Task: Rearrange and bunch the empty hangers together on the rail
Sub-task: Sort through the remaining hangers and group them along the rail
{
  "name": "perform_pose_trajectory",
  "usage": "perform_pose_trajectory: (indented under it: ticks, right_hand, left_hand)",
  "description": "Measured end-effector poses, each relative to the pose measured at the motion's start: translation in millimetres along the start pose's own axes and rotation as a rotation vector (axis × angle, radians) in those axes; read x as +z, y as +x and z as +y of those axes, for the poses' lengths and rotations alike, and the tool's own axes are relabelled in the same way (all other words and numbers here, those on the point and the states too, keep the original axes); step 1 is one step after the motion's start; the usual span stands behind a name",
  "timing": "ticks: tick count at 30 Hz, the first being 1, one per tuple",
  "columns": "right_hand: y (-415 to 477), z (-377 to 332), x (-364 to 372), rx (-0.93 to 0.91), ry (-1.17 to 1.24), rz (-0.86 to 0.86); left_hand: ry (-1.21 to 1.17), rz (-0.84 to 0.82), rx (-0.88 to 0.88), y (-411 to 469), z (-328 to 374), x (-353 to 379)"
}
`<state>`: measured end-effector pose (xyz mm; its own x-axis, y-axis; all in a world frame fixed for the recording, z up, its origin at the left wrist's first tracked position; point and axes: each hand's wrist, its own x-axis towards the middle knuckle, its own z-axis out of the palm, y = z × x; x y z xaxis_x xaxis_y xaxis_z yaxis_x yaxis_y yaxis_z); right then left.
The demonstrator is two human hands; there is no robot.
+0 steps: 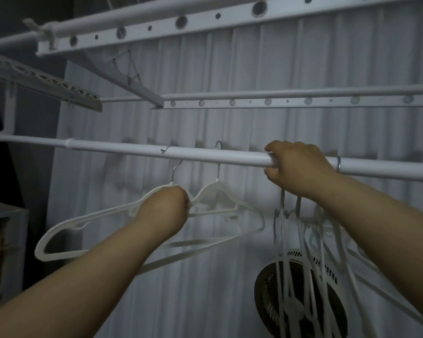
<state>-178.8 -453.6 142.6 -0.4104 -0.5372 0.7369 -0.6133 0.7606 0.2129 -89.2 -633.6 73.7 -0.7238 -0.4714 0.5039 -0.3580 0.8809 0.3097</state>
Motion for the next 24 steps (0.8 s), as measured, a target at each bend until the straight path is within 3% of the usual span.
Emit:
perform_pose_trajectory:
  ticks: [6,10,16,22,24]
  right_hand:
    - [-18,4,-4,-0.098,-0.005,0.042]
    - [-32,6,1,-0.204,-0.064,0.255]
    - [-38,-15,2,-0.381,0.062,0.247]
    - [-43,-69,-22,-0.422,0.445,-0.238]
    - [-44,-87,-28,-0.416,0.582,-0.277]
  left_hand:
    - [-0.001,-0.073,0.004,2,14,17]
    - [0.007,-0.086,-0.022,-25,4,24]
    - [0.039,-0.04,-0.106,-87,-27,2]
    - [0.143,0.066,-0.124,-142,-64,-43]
    - [0.142,0.069,-0.13,-155,-77,-57]
